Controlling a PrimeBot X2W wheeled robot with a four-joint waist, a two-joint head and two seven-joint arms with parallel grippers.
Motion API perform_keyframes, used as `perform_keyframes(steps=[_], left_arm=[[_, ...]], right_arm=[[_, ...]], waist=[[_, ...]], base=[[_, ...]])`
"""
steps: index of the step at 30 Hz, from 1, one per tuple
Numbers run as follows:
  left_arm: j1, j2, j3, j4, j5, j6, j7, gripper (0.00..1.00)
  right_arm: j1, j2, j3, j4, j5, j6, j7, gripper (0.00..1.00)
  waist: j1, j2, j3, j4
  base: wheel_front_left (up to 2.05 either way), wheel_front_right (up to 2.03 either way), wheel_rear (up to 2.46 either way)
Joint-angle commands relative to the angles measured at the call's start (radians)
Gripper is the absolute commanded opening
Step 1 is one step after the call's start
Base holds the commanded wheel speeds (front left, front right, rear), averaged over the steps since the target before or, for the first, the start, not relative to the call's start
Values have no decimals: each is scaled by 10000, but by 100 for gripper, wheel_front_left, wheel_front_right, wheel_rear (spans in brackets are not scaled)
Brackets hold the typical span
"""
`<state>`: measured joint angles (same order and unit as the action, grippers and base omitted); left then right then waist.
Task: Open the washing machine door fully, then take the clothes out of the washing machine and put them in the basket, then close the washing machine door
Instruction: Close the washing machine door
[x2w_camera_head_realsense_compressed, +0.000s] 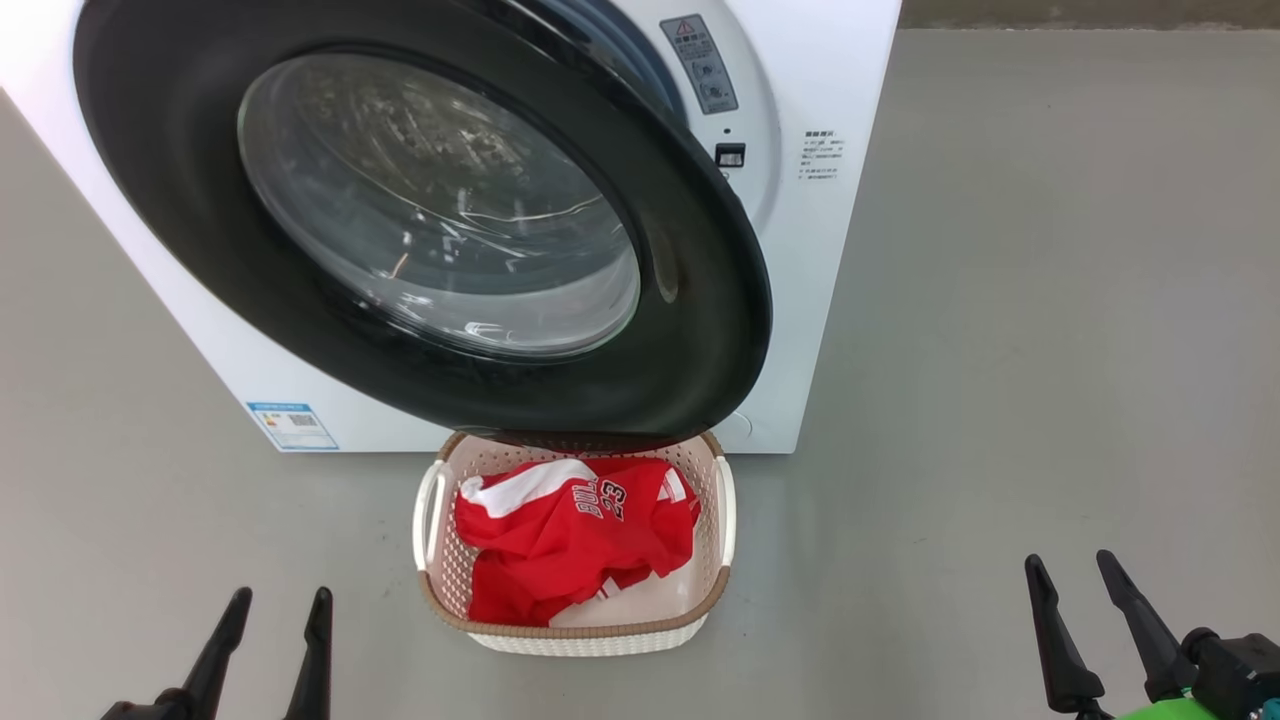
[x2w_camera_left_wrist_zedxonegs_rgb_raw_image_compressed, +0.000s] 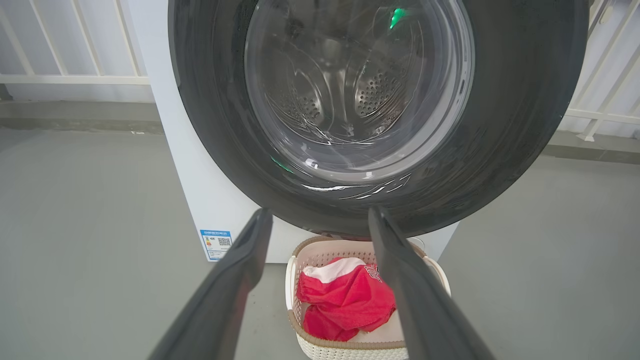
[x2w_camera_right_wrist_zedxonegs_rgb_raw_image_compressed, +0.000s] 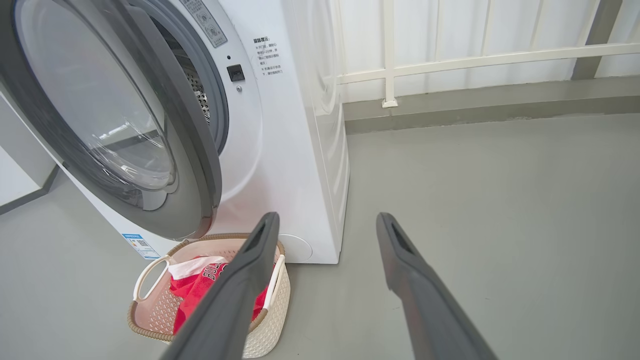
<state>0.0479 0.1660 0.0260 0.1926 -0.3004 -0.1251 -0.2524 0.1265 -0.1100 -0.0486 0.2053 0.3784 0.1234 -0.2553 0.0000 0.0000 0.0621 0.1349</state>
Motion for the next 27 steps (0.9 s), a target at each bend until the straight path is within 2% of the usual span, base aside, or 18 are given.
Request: perform_keyframes(steps=[1, 3, 4, 5, 6, 7, 8, 18, 27], left_arm=[[-178, 111, 339, -230, 87, -56, -93, 100], [-196, 64, 328, -274, 53, -56, -93, 100], [-202, 45, 294, -288, 52, -56, -93, 100], [-221, 17, 259, -294, 54, -56, -93, 100], [-238, -21, 248, -294, 54, -56, -93, 100], [-259, -58, 221, -297, 58, -56, -93, 100], [-279, -99, 201, -301, 62, -56, -93, 100], [-582, -435, 55, -268, 60, -56, -93, 100], [-1020, -724, -302, -270, -38, -56, -93, 100]], right_arm=[[9, -209, 244, -229, 50, 73, -65, 100], [-19, -200, 321, -255, 82, 73, -65, 100], [-39, -192, 403, -292, 134, 73, -65, 77], [-57, -194, 467, -311, 174, 73, -65, 42], [-97, -191, 526, -315, 206, 73, -65, 22], [-166, -187, 587, -304, 225, 73, -65, 9], [-270, -180, 646, -278, 238, 73, -65, 0], [-2486, -42, 1840, 98, 277, 73, -65, 0], [-4496, -287, 2789, 448, 355, 73, -65, 0]], waist=[[0, 0, -10, 40], [0, 0, -24, 97], [0, 0, -21, 141], [0, 0, -23, 202], [0, 0, -18, 251], [0, 0, -4, 303], [0, 0, 16, 354], [0, 0, 488, 950], [0, 0, 1183, 1690]], base=[[0, 0, 0], [0, 0, 0], [0, 0, 0], [0, 0, 0], [0, 0, 0], [0, 0, 0], [0, 0, 0], [0, 0, 0], [0, 0, 0]])
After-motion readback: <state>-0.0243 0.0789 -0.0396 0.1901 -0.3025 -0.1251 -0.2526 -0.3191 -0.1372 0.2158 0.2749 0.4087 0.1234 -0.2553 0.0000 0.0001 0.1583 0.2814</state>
